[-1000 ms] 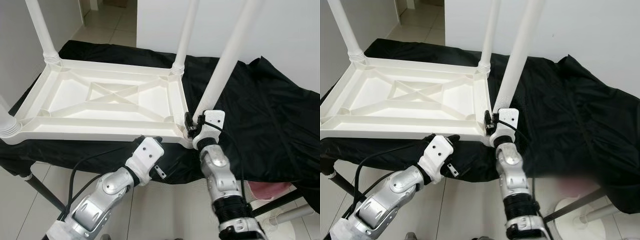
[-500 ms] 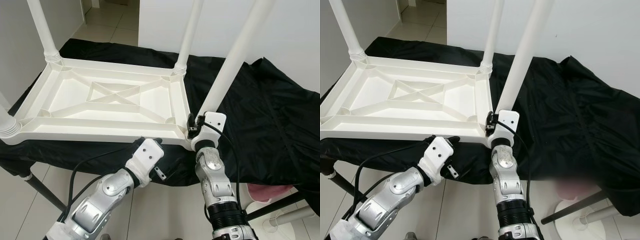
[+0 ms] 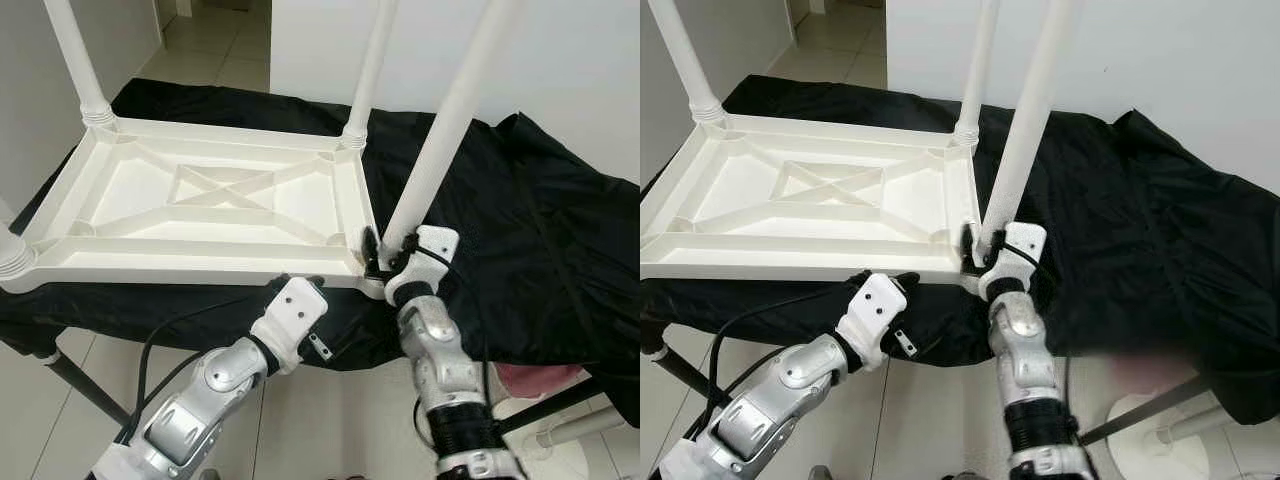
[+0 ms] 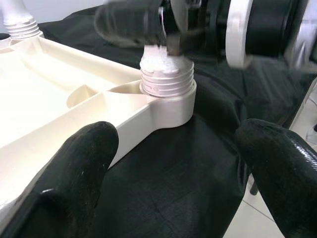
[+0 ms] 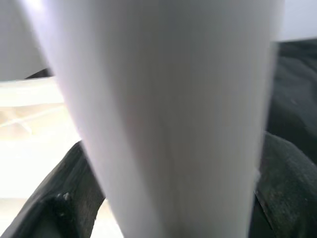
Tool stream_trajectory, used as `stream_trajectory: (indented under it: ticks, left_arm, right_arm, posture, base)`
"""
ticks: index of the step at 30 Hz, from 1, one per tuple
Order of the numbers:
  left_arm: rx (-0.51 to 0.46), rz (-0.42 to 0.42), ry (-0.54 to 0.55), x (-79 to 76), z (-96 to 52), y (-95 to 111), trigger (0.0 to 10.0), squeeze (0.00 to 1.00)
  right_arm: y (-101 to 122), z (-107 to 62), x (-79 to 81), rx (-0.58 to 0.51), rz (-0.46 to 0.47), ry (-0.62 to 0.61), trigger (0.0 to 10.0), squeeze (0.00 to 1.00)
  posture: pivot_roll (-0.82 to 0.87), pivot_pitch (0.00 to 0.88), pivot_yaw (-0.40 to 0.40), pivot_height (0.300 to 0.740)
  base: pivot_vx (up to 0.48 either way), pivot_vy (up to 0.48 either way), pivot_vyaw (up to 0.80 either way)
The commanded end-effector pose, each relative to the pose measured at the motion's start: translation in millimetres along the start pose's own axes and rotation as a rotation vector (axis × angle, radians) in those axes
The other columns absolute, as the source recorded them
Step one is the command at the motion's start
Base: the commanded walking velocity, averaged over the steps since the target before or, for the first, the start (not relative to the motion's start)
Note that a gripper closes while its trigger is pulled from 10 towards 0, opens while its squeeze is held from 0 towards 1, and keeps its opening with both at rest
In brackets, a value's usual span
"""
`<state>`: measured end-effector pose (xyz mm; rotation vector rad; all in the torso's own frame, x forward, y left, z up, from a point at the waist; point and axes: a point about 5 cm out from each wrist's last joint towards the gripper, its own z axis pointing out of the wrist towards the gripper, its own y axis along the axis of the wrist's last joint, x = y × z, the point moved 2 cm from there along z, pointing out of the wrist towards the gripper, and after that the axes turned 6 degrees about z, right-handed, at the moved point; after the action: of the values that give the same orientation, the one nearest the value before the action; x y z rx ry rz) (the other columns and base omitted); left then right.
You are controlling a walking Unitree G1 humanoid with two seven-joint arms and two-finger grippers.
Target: Building children table
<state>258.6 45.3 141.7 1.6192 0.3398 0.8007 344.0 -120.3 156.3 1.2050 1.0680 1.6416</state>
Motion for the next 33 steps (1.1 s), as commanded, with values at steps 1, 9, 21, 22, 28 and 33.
stream_trajectory:
  ticks: [1,9,21,22,28,33]
  left_arm:
    - [-0.017,0.004,-0.129,-11.7,0.3,1,10.0,0.0]
    - [-0.018,0.004,-0.127,-10.7,1.2,2,10.0,0.0]
    - [-0.021,0.016,-0.137,-10.2,2.7,3,10.0,0.0]
    - [-0.021,0.016,-0.137,-10.2,2.7,3,10.0,0.0]
    - [-0.019,0.019,-0.129,-8.7,1.7,3,10.0,0.0]
    - [-0.015,0.017,-0.125,-9.3,-0.5,2,10.0,0.0]
  right_arm:
    - [-9,-1.7,-6.4,0.049,-0.017,0.048,10.0,0.0]
    - [-7,0.3,-19.0,0.084,-0.12,0.25,10.0,0.0]
    - [-2,10.6,-24.2,0.163,-0.224,0.481,0.0,0.0]
    - [-2,10.6,-24.2,0.163,-0.224,0.481,0.0,0.0]
    - [-6,9.5,-35.0,0.197,-0.237,0.482,0.0,0.0]
    - [-12,4.9,-42.6,0.206,-0.197,0.461,0.0,0.0]
  posture:
    - [0.05,0.061,-0.096,0.74]
    - [0.05,0.059,-0.092,0.74]
    - [0.04,0.064,-0.078,0.74]
    - [0.04,0.064,-0.078,0.74]
    - [0.05,0.075,-0.081,0.74]
    - [0.05,0.085,-0.079,0.74]
  base:
    - [0.0,0.0,0.0]
    - [0.0,0.0,0.0]
    - [0.0,0.0,0.0]
    - [0.0,0.0,0.0]
    - [0.0,0.0,0.0]
    - [0.0,0.0,0.0]
